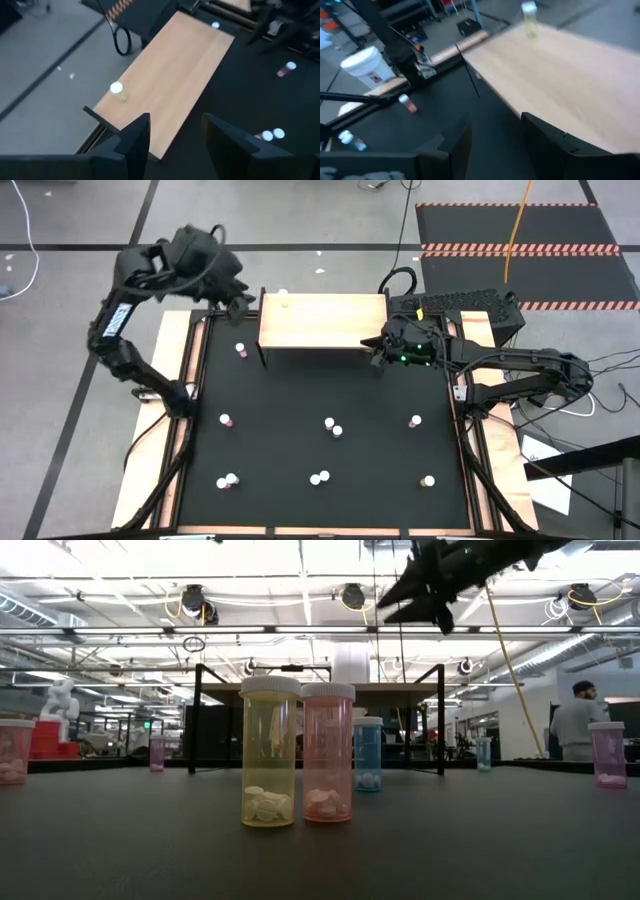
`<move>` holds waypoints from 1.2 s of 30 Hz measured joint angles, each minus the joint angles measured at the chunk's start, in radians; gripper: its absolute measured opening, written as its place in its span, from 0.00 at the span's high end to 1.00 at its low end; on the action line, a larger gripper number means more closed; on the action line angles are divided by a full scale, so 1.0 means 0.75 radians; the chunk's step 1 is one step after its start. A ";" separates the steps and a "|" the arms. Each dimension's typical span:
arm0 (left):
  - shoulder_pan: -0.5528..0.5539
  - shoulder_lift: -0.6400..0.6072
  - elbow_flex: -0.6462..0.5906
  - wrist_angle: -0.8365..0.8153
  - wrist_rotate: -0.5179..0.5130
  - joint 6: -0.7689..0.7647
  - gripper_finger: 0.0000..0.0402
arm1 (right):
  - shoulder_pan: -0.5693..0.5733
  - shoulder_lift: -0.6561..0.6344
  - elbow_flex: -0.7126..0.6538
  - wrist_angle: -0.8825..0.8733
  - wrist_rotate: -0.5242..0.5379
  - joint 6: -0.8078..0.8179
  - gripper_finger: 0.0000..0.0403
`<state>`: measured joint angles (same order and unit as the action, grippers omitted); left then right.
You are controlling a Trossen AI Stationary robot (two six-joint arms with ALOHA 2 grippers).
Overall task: Pick and place medicine bottles onto shelf by color
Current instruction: Put the middle pink pill bottle on the shelf
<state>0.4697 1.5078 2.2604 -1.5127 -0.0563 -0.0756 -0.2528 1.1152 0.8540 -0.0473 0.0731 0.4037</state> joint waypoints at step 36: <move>-0.960 -0.078 -1.827 2.246 -0.120 -0.055 0.45 | 1.014 -0.062 -0.064 0.113 0.907 0.784 0.59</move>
<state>-0.2499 1.4496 0.8906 0.1718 -0.1464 -0.1165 0.5079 1.0687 0.8059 0.0376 0.7534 0.9916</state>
